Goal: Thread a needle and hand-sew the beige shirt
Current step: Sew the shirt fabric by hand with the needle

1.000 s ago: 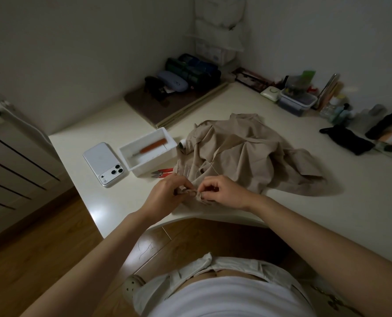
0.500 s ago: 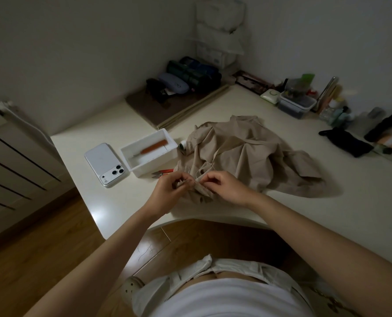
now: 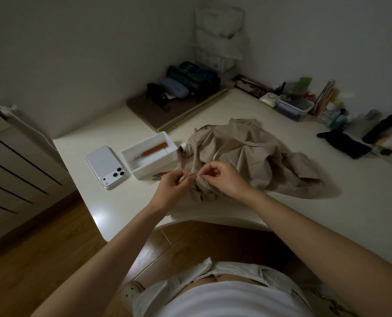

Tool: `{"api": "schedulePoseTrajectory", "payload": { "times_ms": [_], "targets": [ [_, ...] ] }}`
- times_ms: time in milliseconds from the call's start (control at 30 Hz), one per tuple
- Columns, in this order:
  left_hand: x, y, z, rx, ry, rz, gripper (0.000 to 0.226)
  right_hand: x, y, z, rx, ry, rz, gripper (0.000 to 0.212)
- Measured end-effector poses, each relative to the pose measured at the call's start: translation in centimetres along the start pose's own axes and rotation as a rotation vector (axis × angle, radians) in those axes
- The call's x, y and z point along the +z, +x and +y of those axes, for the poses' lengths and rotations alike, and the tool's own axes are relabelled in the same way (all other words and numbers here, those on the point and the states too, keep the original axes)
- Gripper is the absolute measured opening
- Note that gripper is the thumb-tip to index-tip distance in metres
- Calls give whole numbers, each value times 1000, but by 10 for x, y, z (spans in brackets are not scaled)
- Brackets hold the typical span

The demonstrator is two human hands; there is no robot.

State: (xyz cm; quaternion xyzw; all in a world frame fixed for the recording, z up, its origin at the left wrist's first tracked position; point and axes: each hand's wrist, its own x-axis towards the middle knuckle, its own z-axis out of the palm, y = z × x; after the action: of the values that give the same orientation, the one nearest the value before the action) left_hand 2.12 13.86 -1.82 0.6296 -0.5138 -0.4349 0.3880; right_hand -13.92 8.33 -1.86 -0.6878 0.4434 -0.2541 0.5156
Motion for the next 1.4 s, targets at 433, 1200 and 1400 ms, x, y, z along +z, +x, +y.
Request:
{"api": "schedulePoseTrajectory", "payload": {
  "times_ms": [433, 1200, 1400],
  "targets": [
    [3, 6, 19, -152, -265, 80, 26, 2, -3, -13, -288, -212, 133, 23],
    [-12, 34, 38, -220, -318, -19, 30, -8, 21, -27, -613, -646, 253, 3],
    [-10, 46, 31, -141, -181, 12, 32, -6, 30, -36, -474, -305, 272, 6]
  ]
}}
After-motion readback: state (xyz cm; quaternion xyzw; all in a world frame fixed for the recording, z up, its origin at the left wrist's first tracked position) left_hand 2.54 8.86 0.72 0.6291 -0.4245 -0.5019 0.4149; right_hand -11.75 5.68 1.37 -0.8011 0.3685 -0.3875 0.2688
